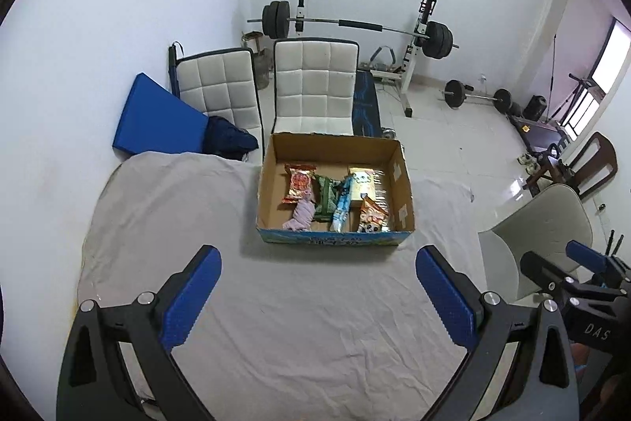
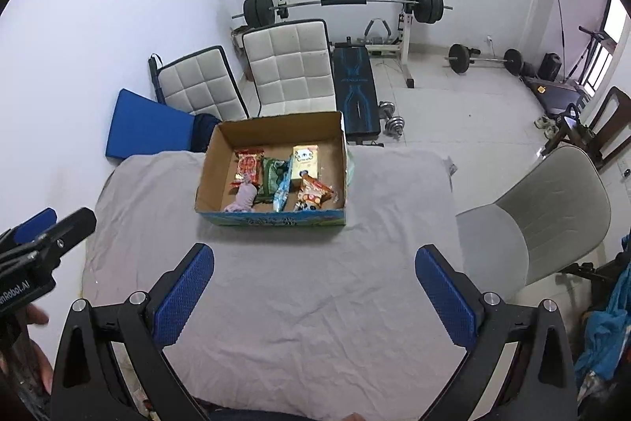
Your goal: Organize soft objects
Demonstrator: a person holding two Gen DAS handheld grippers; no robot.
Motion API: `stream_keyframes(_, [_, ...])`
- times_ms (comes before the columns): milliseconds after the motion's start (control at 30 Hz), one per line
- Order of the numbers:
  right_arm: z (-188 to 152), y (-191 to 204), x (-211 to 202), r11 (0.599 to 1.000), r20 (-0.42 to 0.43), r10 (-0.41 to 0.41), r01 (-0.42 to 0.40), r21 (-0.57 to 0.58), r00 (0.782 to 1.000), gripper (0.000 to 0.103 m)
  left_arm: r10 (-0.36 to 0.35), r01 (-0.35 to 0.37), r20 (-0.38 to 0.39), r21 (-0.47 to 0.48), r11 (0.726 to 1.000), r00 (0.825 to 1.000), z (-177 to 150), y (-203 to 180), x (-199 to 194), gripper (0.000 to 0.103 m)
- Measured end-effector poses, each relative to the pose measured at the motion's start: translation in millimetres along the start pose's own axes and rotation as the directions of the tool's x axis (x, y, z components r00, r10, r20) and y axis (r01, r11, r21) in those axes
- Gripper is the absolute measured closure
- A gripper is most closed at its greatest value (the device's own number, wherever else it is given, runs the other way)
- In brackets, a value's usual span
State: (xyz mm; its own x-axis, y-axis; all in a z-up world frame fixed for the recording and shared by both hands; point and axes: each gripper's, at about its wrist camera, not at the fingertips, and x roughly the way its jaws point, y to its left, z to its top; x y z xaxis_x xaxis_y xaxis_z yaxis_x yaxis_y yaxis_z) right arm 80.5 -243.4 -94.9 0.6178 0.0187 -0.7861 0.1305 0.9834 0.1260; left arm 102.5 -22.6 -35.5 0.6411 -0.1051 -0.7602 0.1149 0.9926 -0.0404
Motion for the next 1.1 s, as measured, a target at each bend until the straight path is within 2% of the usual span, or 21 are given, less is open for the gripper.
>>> stream_keyframes(300, [16.7, 5.6, 2.6, 0.999, 0.053, -0.043, 0.043, -0.005, 0.998, 0.000, 0.035, -0.035, 0.023, -0.021, 0.999, 0.999, 3.3, 5.5, 8.2, 0.002])
stream_keyframes(1100, [21.3, 20.3, -1.3, 0.998, 0.095, -0.039, 0.043, -0.045, 0.995, 0.000, 0.064, -0.063, 0.058, -0.018, 0.998, 0.996, 1.1, 8.8, 3.0, 0.002])
